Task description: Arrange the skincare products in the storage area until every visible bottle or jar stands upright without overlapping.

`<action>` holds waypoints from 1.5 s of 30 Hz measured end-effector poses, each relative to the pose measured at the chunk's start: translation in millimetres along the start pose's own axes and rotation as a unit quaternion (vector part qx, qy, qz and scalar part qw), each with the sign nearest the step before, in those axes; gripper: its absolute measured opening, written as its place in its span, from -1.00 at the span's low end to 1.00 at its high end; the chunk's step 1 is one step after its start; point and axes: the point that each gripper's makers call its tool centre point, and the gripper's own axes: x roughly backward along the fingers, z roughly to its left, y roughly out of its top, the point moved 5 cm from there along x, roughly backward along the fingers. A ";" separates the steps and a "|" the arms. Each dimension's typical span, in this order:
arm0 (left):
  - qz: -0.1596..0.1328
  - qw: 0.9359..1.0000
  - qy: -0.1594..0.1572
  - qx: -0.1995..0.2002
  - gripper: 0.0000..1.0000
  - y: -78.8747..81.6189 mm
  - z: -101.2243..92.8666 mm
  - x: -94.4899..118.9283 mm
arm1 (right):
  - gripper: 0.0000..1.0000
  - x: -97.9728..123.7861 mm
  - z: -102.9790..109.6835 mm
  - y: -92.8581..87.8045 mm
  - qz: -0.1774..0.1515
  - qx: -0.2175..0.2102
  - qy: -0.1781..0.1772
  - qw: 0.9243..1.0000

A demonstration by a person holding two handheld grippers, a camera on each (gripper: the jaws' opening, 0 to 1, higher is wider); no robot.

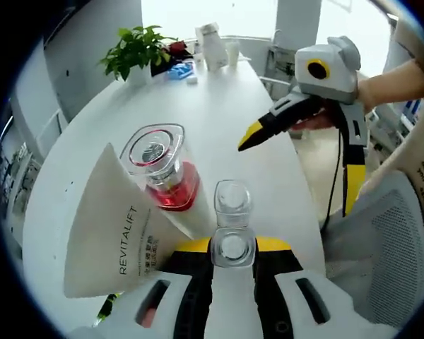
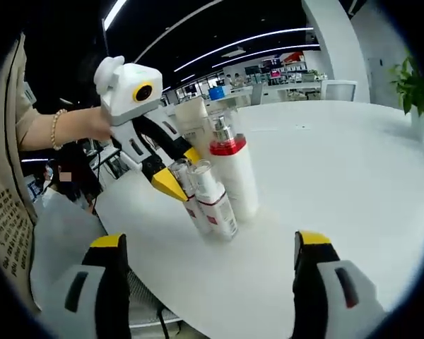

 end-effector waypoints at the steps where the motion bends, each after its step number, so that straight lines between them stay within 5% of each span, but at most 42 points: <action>1: 0.000 1.000 0.001 -0.001 -0.64 0.3 0.5 -0.3 | 0.96 0.1 -0.3 0.1 -0.001 -0.001 0.000 1.000; 27: -0.012 1.000 0.012 -0.003 -0.48 5.6 1.3 0.1 | 0.95 0.7 2.2 4.1 -0.004 -0.002 0.002 1.000; 45: -0.014 0.999 0.032 -0.001 -0.10 -5.5 -16.8 35.0 | 0.96 3.2 25.5 20.5 -0.017 0.013 -0.002 1.000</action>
